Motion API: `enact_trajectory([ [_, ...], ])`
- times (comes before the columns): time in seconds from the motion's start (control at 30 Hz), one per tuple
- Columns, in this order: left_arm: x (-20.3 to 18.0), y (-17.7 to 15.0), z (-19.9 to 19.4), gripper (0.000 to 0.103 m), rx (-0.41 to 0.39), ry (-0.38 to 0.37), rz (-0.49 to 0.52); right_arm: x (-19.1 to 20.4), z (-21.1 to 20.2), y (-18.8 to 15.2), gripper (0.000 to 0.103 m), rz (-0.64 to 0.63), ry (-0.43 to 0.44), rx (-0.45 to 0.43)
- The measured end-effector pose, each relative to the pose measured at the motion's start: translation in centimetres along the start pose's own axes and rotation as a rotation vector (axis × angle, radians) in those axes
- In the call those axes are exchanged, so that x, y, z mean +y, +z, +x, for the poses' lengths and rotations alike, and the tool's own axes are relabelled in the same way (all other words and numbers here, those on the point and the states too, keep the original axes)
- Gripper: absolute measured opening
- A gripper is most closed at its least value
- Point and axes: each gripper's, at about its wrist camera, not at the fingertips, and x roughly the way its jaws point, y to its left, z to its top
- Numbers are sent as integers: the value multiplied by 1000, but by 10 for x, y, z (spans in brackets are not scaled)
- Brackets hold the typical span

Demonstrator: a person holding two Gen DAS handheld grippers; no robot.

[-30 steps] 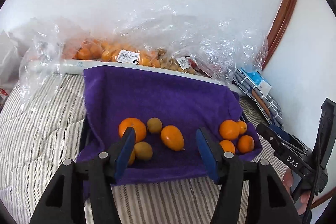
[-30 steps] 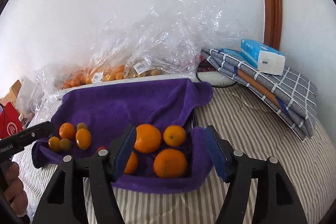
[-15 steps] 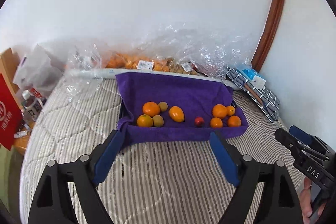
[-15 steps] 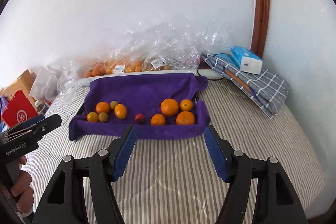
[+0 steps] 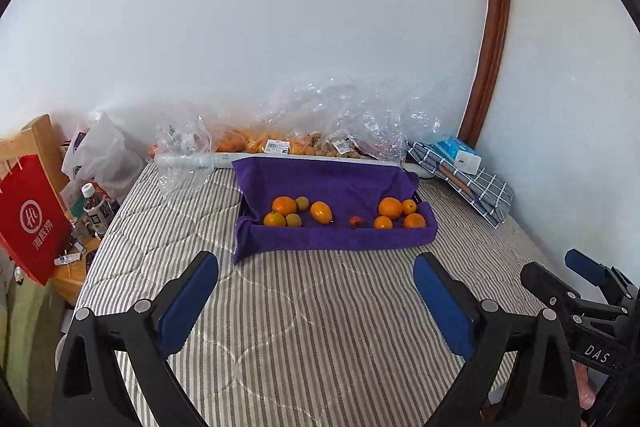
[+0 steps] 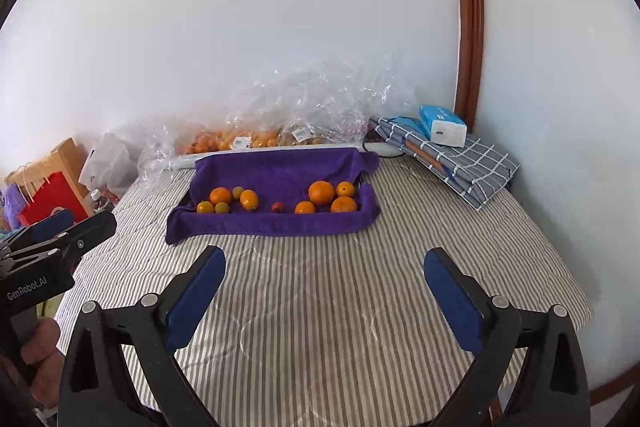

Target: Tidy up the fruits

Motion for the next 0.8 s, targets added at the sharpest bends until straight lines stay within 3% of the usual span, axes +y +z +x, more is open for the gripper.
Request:
enact_trajectory([
  [0.4,-12,-6,-32,99,-51,31,29,-9,-30,-7,100,14,-14,-16],
  [0.8,-12,-11,-35,99,-41,35,27,-14,-40,-12,100,27,-42,-20],
])
